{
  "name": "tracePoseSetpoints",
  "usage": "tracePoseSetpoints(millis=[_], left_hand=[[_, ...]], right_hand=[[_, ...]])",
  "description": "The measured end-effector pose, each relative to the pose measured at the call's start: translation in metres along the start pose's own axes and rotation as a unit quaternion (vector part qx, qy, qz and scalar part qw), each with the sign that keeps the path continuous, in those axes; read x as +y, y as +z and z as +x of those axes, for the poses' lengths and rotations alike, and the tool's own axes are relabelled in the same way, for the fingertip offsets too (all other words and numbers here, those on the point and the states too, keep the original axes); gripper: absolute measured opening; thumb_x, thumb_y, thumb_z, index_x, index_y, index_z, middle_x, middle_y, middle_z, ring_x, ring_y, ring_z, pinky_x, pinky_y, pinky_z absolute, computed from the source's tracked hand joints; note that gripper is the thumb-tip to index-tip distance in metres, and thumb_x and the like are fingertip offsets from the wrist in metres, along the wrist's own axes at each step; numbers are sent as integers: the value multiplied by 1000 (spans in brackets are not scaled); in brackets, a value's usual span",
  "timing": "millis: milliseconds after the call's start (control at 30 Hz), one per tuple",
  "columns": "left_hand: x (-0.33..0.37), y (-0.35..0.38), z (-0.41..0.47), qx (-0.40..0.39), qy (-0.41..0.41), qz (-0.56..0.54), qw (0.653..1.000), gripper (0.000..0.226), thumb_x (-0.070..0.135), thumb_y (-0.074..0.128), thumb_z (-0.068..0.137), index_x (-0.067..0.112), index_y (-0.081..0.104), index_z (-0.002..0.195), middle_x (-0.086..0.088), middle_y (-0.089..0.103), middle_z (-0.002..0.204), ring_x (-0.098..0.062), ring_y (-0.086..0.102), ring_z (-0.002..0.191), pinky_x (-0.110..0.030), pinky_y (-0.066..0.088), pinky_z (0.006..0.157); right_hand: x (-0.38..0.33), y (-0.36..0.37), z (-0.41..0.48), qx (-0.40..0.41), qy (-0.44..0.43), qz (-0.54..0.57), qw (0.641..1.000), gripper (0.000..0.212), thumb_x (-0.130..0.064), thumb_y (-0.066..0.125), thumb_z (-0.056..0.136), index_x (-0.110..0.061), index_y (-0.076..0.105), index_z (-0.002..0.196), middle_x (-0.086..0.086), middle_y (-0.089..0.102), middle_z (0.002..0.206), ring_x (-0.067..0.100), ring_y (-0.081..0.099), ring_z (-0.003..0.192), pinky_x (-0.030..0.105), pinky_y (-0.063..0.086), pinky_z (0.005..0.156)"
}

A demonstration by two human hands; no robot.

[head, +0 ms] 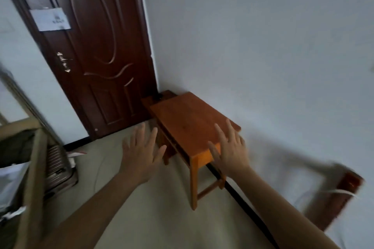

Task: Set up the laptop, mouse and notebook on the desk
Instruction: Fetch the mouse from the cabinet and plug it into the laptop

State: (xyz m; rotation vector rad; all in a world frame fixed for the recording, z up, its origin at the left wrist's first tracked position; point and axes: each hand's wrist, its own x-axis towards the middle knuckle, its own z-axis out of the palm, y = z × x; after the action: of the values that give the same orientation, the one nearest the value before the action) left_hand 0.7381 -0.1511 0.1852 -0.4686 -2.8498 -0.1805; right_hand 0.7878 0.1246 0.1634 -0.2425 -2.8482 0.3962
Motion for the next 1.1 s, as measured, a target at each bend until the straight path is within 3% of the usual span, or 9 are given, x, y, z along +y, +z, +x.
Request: tracePoseSetpoints(millis=[133,333,533,800,1100], left_hand=[[-48,-7,62,32,-57,8,998,75,64,17,93,22,36,152,-18,23,161,-38,19,148,-63,23,113],[-129,23,128,49,-135,6,990,72,61,23,94,19,41,150,-19,25,160,-40,22,147,-63,23,112],[-226,71,225,45,-129,-13,991,73,61,21,94,20,37,152,-19,23,161,-39,19,148,-63,20,114],[-354,94,417,-20,-67,-18,997,76,63,16,93,19,35,153,-19,24,160,-36,20,147,-59,27,113],[-403,178,594,-74,-11,-7,997,71,61,21,98,21,20,156,-17,14,163,-32,11,150,-55,23,116]], right_hand=[[-35,28,103,-18,-94,22,995,65,-65,18,101,-34,16,157,9,3,168,31,18,153,47,18,120],[-115,99,218,-65,-180,26,981,65,-62,18,101,-32,9,158,11,-1,168,30,13,154,46,17,122],[-183,172,334,-54,-208,-3,977,64,-62,22,101,-33,8,157,13,2,168,31,15,153,46,18,121],[-242,210,492,-44,-103,-3,994,63,-64,22,100,-37,9,156,6,4,168,30,18,152,46,20,120],[-229,272,626,-51,-28,-32,998,68,-63,21,101,-31,6,159,8,2,169,31,17,153,45,19,121]])
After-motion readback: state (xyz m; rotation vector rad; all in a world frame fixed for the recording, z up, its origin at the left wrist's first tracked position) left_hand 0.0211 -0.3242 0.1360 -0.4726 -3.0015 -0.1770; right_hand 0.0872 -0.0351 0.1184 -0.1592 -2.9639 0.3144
